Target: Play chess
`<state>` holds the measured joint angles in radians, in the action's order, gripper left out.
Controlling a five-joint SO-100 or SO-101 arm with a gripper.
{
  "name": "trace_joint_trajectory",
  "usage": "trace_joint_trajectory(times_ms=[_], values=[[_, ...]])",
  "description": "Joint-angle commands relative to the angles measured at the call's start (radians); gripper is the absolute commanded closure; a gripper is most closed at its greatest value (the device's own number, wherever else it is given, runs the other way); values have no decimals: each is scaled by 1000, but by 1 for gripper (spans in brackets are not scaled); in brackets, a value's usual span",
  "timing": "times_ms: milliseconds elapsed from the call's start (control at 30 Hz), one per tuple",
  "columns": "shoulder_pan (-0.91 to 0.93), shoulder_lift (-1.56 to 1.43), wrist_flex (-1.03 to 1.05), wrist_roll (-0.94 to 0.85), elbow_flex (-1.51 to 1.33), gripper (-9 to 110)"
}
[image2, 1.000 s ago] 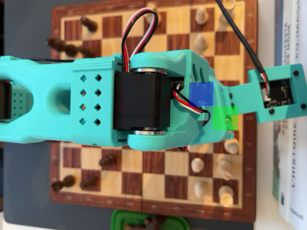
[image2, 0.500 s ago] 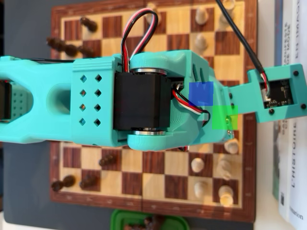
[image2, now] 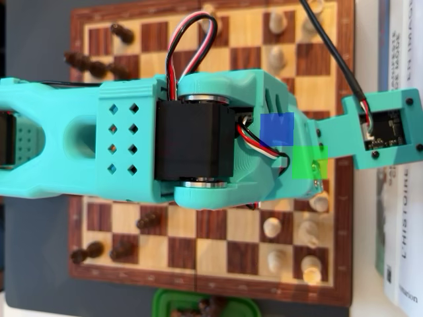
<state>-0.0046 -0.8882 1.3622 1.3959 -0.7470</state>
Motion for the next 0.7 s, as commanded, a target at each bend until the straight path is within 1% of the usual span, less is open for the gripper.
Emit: trace_joint_trajectory(times_ms=[0,467,667], values=[[11,-83,-5,-5,37,85],[11,-187,-12,-5,-38,85],[11,-275,-14,0,-104,85]])
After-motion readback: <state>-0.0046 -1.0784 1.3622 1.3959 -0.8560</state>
